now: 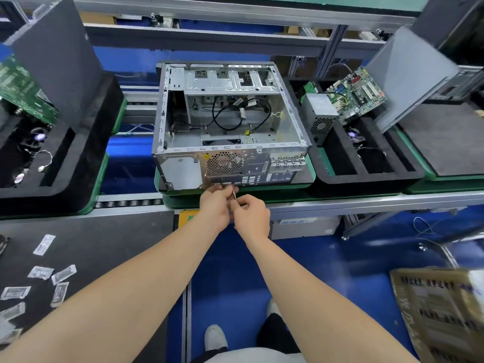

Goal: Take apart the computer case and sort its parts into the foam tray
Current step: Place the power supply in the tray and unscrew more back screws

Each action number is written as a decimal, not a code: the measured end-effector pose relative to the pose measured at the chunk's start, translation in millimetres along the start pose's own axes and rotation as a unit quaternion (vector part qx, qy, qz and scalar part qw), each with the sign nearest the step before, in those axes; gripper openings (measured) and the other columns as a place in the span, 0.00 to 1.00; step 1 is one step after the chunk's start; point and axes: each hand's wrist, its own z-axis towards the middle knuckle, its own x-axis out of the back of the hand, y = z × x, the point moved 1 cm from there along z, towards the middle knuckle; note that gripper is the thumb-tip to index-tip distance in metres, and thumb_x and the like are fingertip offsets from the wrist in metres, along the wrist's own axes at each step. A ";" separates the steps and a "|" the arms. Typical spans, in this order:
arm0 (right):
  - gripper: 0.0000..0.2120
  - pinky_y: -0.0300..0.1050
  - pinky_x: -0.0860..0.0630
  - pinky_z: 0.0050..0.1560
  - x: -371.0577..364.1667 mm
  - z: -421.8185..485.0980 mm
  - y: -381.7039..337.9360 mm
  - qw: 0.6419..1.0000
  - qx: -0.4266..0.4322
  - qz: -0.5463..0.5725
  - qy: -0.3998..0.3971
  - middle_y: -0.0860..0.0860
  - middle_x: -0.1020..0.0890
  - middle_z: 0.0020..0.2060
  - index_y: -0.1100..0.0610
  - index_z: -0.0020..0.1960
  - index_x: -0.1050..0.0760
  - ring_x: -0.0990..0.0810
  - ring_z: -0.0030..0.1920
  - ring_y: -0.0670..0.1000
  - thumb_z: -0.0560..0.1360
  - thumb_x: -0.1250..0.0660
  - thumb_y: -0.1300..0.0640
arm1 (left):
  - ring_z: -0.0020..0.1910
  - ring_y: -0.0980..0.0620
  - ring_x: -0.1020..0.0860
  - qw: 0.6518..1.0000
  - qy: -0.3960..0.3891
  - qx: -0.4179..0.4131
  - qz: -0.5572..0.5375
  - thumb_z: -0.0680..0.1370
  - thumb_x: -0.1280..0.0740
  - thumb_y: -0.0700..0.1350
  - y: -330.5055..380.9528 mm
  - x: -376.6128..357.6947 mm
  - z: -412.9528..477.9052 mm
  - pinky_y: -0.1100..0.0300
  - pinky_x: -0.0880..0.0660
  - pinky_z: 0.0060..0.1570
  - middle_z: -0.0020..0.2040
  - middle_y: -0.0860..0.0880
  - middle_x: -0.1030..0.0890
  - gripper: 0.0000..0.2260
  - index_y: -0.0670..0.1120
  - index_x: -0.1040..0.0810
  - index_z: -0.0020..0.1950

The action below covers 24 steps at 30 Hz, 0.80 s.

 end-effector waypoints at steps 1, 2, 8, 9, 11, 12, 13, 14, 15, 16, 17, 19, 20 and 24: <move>0.08 0.57 0.15 0.45 6.2 1.3 4.7 1.000 -0.003 -0.003 0.004 0.45 0.16 0.36 0.45 0.45 0.19 0.15 0.43 0.53 0.81 0.32 0.46 | 0.37 0.53 0.16 1.000 -0.005 0.002 0.000 0.81 0.33 0.34 -6.8 -5.6 -0.1 0.51 0.19 0.36 0.42 0.46 0.15 0.10 0.48 0.29 0.53; 0.08 0.56 0.16 0.44 12.9 2.8 9.3 1.000 -0.005 -0.008 0.008 0.45 0.16 0.37 0.45 0.45 0.19 0.15 0.44 0.53 0.81 0.32 0.45 | 0.36 0.54 0.16 1.000 -0.010 0.001 0.002 0.81 0.33 0.34 -13.7 -11.5 -0.3 0.51 0.19 0.37 0.41 0.47 0.15 0.10 0.48 0.29 0.51; 0.08 0.47 0.23 0.38 62.4 17.0 43.9 0.999 -0.014 -0.004 0.032 0.44 0.15 0.38 0.45 0.46 0.19 0.17 0.43 0.48 0.80 0.32 0.44 | 0.50 0.51 0.18 0.999 -0.035 -0.009 0.023 0.82 0.36 0.33 -59.0 -60.2 -3.9 0.46 0.18 0.43 0.49 0.45 0.20 0.10 0.47 0.30 0.48; 0.08 0.46 0.24 0.37 73.3 20.6 50.2 0.999 -0.016 -0.001 0.039 0.44 0.16 0.37 0.45 0.45 0.19 0.18 0.43 0.47 0.80 0.33 0.44 | 0.52 0.50 0.19 0.999 -0.039 -0.007 0.028 0.82 0.36 0.33 -67.7 -72.3 -4.6 0.43 0.18 0.48 0.50 0.44 0.21 0.09 0.47 0.30 0.49; 0.09 0.47 0.25 0.37 97.5 29.1 62.3 0.998 -0.023 0.005 0.050 0.43 0.17 0.36 0.44 0.44 0.21 0.19 0.42 0.46 0.81 0.34 0.44 | 0.53 0.48 0.20 0.998 -0.050 -0.001 0.043 0.83 0.36 0.34 -86.0 -100.0 -5.7 0.37 0.21 0.56 0.51 0.44 0.22 0.08 0.47 0.30 0.49; 0.09 0.47 0.25 0.37 111.0 34.9 68.2 0.998 -0.026 0.008 0.057 0.43 0.17 0.36 0.44 0.44 0.22 0.19 0.42 0.47 0.82 0.34 0.45 | 0.53 0.47 0.21 0.997 -0.055 0.001 0.056 0.83 0.37 0.35 -95.2 -115.6 -6.7 0.37 0.21 0.58 0.51 0.43 0.22 0.08 0.47 0.30 0.48; 0.09 0.46 0.26 0.36 125.4 41.7 74.0 0.998 -0.028 0.009 0.063 0.44 0.17 0.35 0.44 0.43 0.22 0.18 0.42 0.48 0.82 0.34 0.45 | 0.52 0.47 0.21 0.996 -0.059 0.003 0.067 0.83 0.37 0.36 -105.0 -131.6 -6.4 0.37 0.21 0.58 0.50 0.43 0.22 0.08 0.47 0.31 0.48; 0.10 0.46 0.27 0.36 140.5 49.5 79.5 0.997 -0.028 0.009 0.070 0.45 0.17 0.35 0.44 0.43 0.22 0.18 0.42 0.49 0.82 0.34 0.45 | 0.51 0.47 0.22 0.995 -0.061 0.003 0.075 0.83 0.37 0.36 -114.5 -148.3 -5.7 0.37 0.22 0.59 0.50 0.43 0.22 0.07 0.47 0.31 0.48; 0.10 0.46 0.27 0.35 156.3 58.3 85.1 0.997 -0.027 0.006 0.076 0.45 0.17 0.35 0.44 0.43 0.23 0.18 0.42 0.50 0.82 0.34 0.45 | 0.51 0.47 0.22 0.995 -0.065 0.002 0.078 0.83 0.37 0.37 -123.5 -165.7 -5.3 0.37 0.22 0.60 0.50 0.43 0.23 0.07 0.46 0.31 0.49; 0.10 0.46 0.27 0.36 171.9 67.9 90.1 0.996 -0.024 0.004 0.082 0.45 0.17 0.35 0.45 0.43 0.22 0.18 0.42 0.50 0.82 0.34 0.46 | 0.51 0.47 0.22 0.995 -0.069 0.001 0.077 0.84 0.37 0.37 -131.2 -183.7 -5.2 0.35 0.22 0.60 0.51 0.43 0.23 0.06 0.46 0.30 0.49; 0.10 0.47 0.26 0.36 187.0 78.1 94.7 0.996 -0.021 0.003 0.088 0.45 0.17 0.35 0.45 0.43 0.22 0.18 0.42 0.50 0.82 0.34 0.46 | 0.51 0.47 0.22 0.994 -0.074 0.002 0.076 0.84 0.37 0.37 -138.3 -201.1 -4.1 0.34 0.23 0.59 0.51 0.42 0.23 0.06 0.46 0.30 0.50; 0.11 0.51 0.22 0.40 215.0 100.0 103.3 0.996 -0.016 0.001 0.093 0.45 0.17 0.35 0.46 0.42 0.22 0.19 0.44 0.51 0.82 0.34 0.46 | 0.51 0.45 0.23 0.994 -0.077 0.009 0.074 0.84 0.38 0.37 -150.9 -235.3 1.3 0.33 0.23 0.59 0.50 0.42 0.22 0.05 0.47 0.29 0.52; 0.11 0.53 0.21 0.42 227.1 110.9 106.6 0.996 -0.013 -0.001 0.091 0.46 0.17 0.35 0.47 0.42 0.22 0.19 0.44 0.51 0.82 0.34 0.46 | 0.50 0.44 0.23 0.995 -0.073 0.014 0.072 0.84 0.38 0.37 -155.5 -250.9 4.9 0.34 0.23 0.60 0.50 0.42 0.22 0.06 0.48 0.29 0.51; 0.14 0.53 0.20 0.43 262.8 153.3 113.9 0.998 -0.007 -0.009 0.068 0.47 0.17 0.34 0.50 0.42 0.21 0.18 0.42 0.52 0.83 0.35 0.46 | 0.47 0.44 0.23 0.996 -0.049 0.029 0.069 0.84 0.39 0.36 -165.3 -300.0 25.4 0.37 0.23 0.60 0.48 0.41 0.22 0.07 0.48 0.30 0.51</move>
